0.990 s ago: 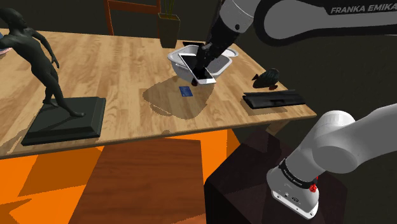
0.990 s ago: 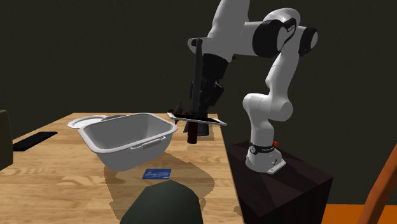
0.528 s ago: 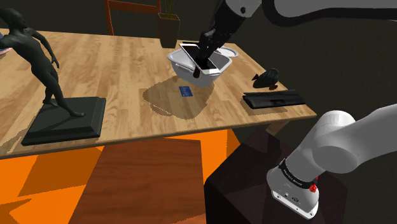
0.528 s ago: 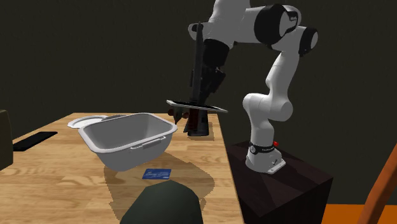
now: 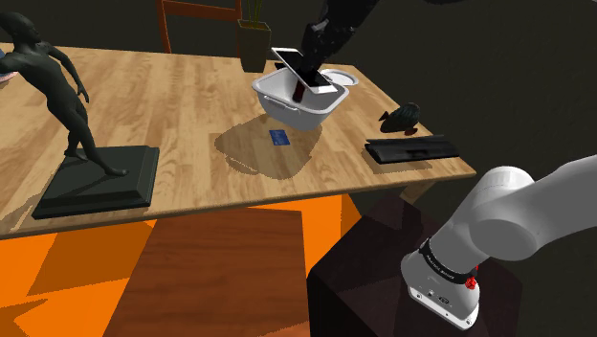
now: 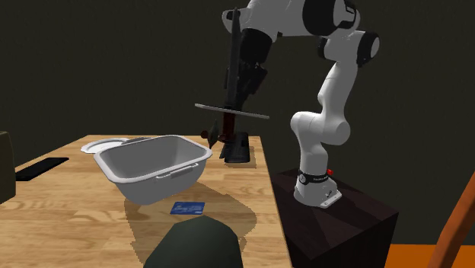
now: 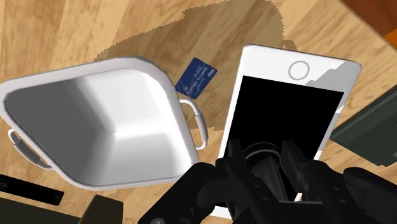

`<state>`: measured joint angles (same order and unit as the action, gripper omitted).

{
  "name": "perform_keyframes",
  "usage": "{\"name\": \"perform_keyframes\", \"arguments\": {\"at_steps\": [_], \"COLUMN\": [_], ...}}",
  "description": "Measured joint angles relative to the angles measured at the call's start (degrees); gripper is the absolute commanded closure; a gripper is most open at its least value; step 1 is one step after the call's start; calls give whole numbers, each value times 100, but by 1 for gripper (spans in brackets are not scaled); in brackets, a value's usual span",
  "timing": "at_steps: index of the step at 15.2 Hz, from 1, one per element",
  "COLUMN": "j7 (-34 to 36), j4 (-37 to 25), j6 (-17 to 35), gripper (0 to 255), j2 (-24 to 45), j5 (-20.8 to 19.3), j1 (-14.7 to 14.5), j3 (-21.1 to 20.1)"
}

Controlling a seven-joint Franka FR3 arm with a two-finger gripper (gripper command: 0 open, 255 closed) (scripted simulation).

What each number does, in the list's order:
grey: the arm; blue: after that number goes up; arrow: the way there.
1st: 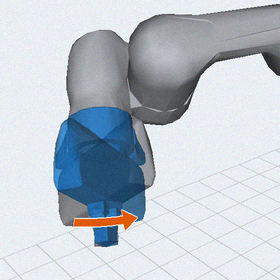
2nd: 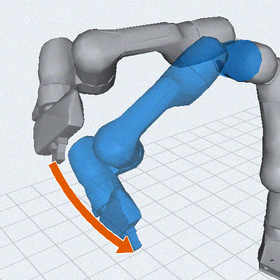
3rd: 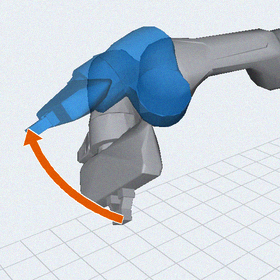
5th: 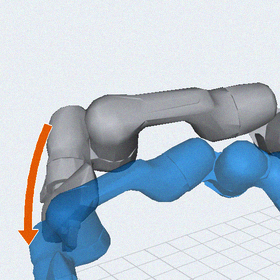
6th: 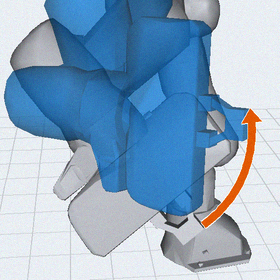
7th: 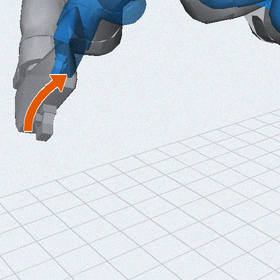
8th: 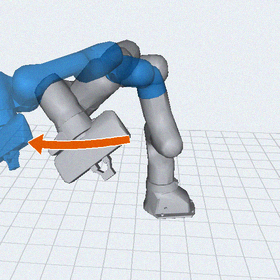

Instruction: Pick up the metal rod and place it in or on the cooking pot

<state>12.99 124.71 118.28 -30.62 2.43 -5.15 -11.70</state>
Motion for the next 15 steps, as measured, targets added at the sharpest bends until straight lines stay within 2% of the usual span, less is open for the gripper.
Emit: {"name": "perform_keyframes", "arguments": {"at_steps": [10,15], "j7": [-1101,-1742], "j4": [-417,-870], "j6": [563,744], "gripper": [255,255], "j2": [1013,1666], "j5": [-16,105], "j1": [307,464], "j3": [820,1244]}}
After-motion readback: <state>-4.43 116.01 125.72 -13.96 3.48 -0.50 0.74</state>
